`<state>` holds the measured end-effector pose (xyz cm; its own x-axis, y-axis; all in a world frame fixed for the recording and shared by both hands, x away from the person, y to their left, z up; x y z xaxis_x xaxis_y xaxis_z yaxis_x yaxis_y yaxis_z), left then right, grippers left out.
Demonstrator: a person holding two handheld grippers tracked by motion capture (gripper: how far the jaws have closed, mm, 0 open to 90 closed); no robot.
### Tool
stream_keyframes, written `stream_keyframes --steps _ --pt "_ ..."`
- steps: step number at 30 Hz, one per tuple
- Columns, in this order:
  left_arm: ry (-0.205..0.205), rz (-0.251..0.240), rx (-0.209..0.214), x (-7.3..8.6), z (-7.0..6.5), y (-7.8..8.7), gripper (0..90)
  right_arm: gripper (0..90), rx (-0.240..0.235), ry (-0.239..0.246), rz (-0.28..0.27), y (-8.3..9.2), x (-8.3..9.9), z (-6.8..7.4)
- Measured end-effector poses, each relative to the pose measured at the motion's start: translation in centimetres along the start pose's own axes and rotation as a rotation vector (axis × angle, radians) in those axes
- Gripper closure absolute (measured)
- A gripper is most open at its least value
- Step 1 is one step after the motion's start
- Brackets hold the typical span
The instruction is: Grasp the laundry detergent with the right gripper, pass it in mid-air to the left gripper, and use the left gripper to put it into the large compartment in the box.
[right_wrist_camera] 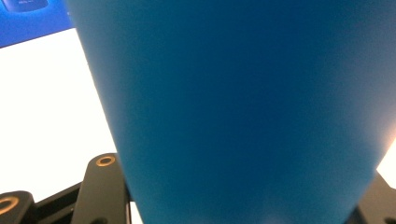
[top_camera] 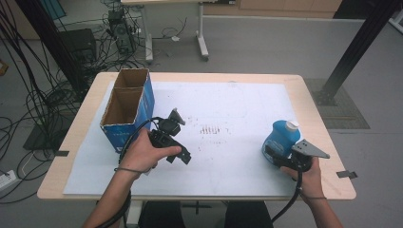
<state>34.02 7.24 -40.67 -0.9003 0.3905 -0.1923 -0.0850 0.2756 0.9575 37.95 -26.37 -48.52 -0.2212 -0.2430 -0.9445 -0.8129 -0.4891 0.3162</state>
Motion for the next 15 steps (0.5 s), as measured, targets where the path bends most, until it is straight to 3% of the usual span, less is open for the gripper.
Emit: stream_keyframes --steps 15 --pt "-0.007 0.007 0.002 0.04 -0.22 -0.06 10.4 40.4 0.002 0.0 -0.006 0.01 0.03 -0.01"
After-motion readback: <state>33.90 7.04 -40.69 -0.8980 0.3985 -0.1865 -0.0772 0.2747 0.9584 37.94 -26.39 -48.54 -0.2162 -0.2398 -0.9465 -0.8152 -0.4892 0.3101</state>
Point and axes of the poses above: each handheld gripper's, and its own axes: y roughly backward along the jaws, x roughly out of its underside, z roughly to its left, the point moved 9 cm from there along -y, roughly forward along the jaws, and after that the axes turned 8 degrees about y, right-handed, at the moved point
